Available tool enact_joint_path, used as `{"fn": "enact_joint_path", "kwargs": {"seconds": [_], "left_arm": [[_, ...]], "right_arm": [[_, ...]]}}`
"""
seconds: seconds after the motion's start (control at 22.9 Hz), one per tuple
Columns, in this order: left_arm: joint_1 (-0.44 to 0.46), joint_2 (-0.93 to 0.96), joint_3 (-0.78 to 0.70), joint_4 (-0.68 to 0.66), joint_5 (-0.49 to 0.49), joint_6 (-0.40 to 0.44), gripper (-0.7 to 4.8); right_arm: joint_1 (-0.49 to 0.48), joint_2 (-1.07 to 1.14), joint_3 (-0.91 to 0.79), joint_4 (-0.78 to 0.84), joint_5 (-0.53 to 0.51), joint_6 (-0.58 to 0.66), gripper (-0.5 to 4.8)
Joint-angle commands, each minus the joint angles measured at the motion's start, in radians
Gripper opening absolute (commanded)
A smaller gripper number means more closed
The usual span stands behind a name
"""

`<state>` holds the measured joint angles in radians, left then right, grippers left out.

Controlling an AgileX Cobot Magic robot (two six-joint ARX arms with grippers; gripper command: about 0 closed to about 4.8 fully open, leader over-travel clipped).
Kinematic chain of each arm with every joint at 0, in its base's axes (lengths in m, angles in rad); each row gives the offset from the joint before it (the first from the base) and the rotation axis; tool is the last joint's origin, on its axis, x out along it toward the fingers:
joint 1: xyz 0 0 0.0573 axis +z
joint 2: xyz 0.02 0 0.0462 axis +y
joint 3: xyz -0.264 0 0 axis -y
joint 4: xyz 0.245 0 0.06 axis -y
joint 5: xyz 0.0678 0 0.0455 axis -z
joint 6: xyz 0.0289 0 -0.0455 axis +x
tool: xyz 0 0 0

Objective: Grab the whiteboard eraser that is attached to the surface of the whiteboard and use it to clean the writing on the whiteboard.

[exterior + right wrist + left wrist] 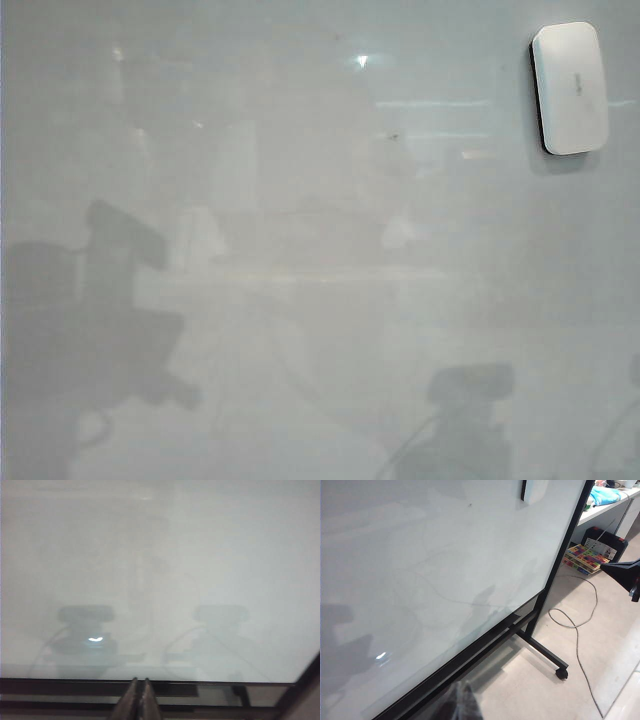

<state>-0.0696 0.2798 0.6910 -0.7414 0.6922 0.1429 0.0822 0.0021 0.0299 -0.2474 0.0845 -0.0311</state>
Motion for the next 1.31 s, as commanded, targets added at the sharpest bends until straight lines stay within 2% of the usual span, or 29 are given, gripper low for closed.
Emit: {"fn": "enact_joint_path", "kwargs": {"seconds": [0.04, 0.74, 0.79, 0.83, 0.87, 1.0, 1.09, 1.18, 1.31], "left_arm": [[0.0, 0.0, 0.005, 0.009, 0.003, 0.003, -0.03], [-0.003, -0.045, -0.015, 0.014, 0.004, 0.005, -0.03], [-0.003, -0.076, -0.051, 0.077, -0.029, 0.044, -0.04], [-0.002, -0.094, -0.077, 0.121, -0.045, 0.044, -0.05], [-0.001, -0.138, -0.142, 0.232, -0.062, 0.043, -0.05], [0.01, -0.2, -0.261, 0.445, -0.069, 0.034, -0.05], [0.022, -0.221, -0.324, 0.557, -0.117, 0.011, -0.05], [0.035, -0.239, -0.393, 0.636, -0.231, -0.023, -0.05], [0.043, -0.255, -0.467, 0.674, -0.387, -0.047, -0.05]], "right_arm": [[-0.013, 0.0, -0.001, 0.006, 0.032, -0.003, -0.05], [-0.013, 0.0, -0.001, 0.006, 0.027, -0.002, -0.05], [-0.013, 0.0, -0.001, 0.006, 0.027, -0.002, -0.05], [-0.013, 0.0, -0.001, 0.006, 0.027, -0.002, -0.05], [-0.013, 0.0, -0.001, 0.006, 0.027, -0.002, -0.05], [-0.013, 0.0, -0.001, 0.006, 0.027, -0.002, -0.05], [-0.013, 0.0, -0.001, 0.006, 0.027, -0.002, -0.05], [-0.013, 0.0, -0.001, 0.006, 0.027, -0.002, -0.05], [-0.013, 0.0, -0.001, 0.006, 0.027, -0.002, -0.05]]}}
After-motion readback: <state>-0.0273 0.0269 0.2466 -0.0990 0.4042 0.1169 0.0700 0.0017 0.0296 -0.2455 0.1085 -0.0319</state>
